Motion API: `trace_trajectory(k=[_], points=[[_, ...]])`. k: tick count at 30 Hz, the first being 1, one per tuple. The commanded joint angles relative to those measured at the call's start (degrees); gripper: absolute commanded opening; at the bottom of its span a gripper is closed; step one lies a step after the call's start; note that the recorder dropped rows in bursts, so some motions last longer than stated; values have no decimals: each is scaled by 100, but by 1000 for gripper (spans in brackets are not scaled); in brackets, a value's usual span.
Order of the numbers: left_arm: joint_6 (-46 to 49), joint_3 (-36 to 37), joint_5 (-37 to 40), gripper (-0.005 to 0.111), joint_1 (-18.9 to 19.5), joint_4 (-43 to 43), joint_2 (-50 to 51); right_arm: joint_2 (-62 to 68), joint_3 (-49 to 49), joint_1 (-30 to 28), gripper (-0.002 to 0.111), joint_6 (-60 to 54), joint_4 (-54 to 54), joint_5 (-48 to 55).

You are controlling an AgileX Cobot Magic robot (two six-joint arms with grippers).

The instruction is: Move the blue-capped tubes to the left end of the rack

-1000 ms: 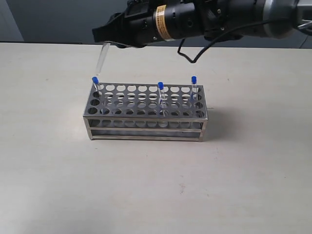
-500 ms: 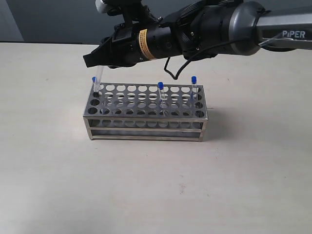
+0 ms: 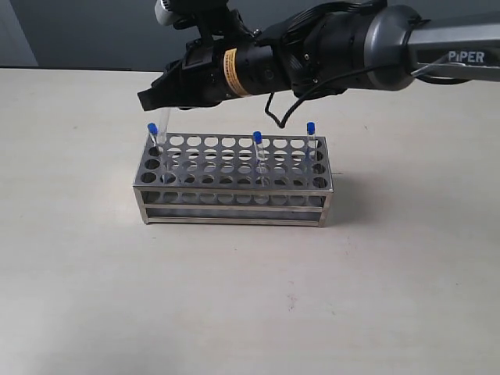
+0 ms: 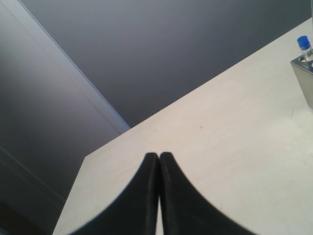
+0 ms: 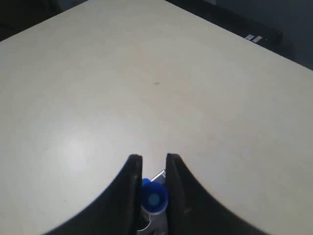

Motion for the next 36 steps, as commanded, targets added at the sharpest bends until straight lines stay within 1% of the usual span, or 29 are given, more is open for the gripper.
trace_trajectory(k=[1, 15, 24, 28, 36], points=[[-28, -30, -24, 1, -13, -4, 20, 106, -43, -4, 0, -34, 2, 37], [-28, -30, -24, 1, -13, -4, 20, 276, -43, 255, 0, -117, 2, 46], [-28, -30, -24, 1, -13, -4, 20, 337, -43, 256, 0, -117, 2, -118], [-28, -30, -24, 1, -13, -4, 20, 336, -43, 256, 0, -317, 2, -118], [-28, -30, -24, 1, -13, -4, 20, 413, -268, 306, 0, -352, 2, -236]])
